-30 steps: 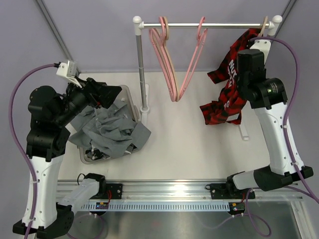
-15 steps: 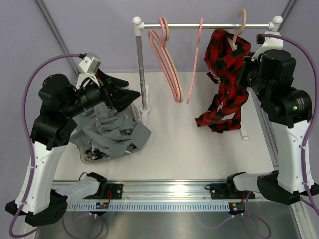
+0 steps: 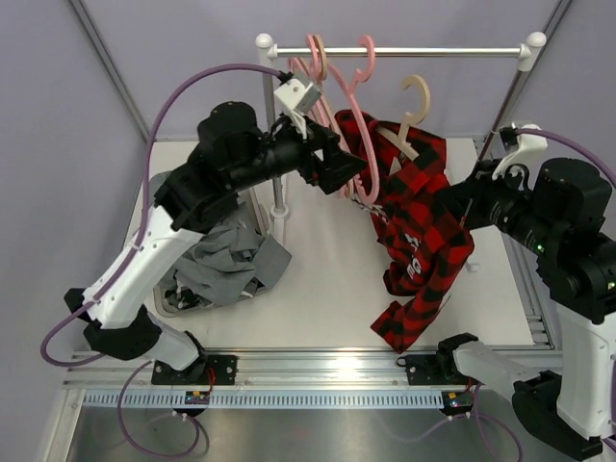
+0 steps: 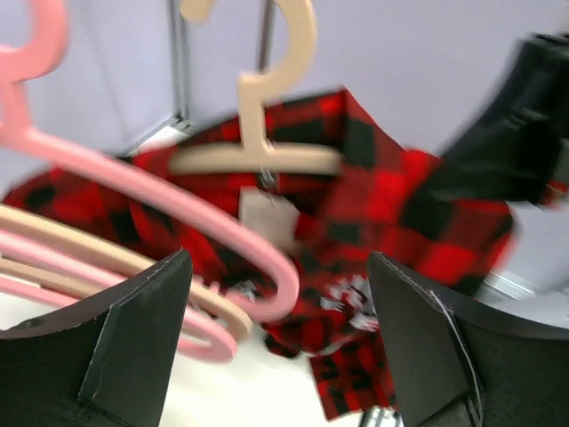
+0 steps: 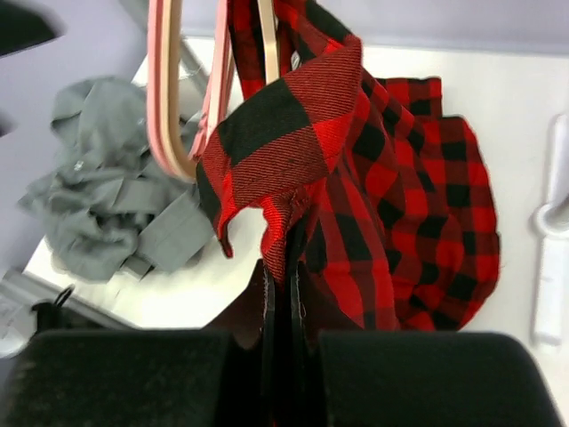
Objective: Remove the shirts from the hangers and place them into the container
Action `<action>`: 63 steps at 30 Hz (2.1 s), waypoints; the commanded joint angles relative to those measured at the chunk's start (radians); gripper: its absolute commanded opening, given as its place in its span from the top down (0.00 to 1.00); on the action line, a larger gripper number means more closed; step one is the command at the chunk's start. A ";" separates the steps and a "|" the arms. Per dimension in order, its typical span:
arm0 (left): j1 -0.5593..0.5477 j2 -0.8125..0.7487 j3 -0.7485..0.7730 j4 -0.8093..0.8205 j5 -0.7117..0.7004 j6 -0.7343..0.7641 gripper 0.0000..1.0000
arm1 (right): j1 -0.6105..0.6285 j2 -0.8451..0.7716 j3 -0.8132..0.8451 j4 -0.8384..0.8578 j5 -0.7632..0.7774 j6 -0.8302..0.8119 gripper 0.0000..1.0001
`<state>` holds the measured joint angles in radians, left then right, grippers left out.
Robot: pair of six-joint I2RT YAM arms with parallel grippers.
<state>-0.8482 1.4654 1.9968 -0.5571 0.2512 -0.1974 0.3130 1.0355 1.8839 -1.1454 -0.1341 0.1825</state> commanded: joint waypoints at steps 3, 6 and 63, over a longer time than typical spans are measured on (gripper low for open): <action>-0.058 0.113 0.082 0.132 -0.164 0.050 0.19 | -0.002 -0.074 -0.014 0.023 -0.216 0.049 1.00; -0.084 0.162 0.103 0.163 -0.161 0.033 0.20 | -0.002 -0.100 -0.008 -0.013 -0.243 0.048 1.00; 0.009 0.208 0.341 0.229 -0.572 0.070 1.00 | -0.009 -0.681 -0.081 -0.317 0.324 0.218 1.00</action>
<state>-0.9115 1.7435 2.2971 -0.4736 -0.1032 -0.2329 0.3111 0.4633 1.7641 -1.2797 0.0223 0.3614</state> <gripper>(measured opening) 0.193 0.101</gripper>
